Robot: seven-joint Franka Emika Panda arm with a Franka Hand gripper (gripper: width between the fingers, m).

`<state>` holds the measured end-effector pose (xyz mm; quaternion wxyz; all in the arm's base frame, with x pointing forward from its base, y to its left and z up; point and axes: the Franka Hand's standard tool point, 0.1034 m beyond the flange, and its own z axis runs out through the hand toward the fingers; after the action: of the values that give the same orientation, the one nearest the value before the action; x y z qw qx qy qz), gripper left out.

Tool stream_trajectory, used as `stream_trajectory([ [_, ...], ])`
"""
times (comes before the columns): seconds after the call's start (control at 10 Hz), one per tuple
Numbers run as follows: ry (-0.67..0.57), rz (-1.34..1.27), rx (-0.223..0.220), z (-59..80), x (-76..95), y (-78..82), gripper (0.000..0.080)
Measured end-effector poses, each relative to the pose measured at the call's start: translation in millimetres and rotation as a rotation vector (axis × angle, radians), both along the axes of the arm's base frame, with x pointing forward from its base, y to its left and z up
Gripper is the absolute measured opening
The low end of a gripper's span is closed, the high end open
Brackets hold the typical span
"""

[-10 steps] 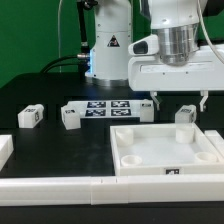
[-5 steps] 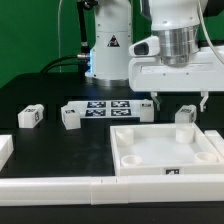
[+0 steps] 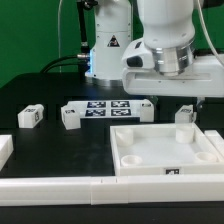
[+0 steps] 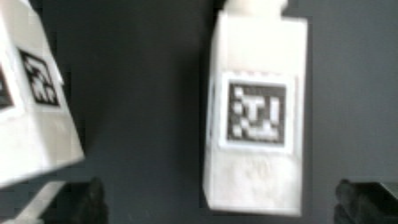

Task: Assemble one leg

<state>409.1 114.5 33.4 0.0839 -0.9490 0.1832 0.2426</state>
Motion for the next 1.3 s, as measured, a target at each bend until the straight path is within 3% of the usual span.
stream_trajectory([
  [0.3, 0.265, 0.03, 0.084, 6.1, -10.3, 12.1, 0.0649],
  [0.4, 0.296, 0.033, 0.094, 5.0, -6.5, 16.2, 0.0649],
  [0.7, 0.278, 0.034, 0.081, -4.1, -13.1, 20.0, 0.0649],
  [1.0, 0.284, 0.031, 0.064, -18.5, -31.2, 19.1, 0.0649],
  [1.3, 0.287, 0.04, 0.06, -19.9, -33.7, 23.8, 0.0649],
])
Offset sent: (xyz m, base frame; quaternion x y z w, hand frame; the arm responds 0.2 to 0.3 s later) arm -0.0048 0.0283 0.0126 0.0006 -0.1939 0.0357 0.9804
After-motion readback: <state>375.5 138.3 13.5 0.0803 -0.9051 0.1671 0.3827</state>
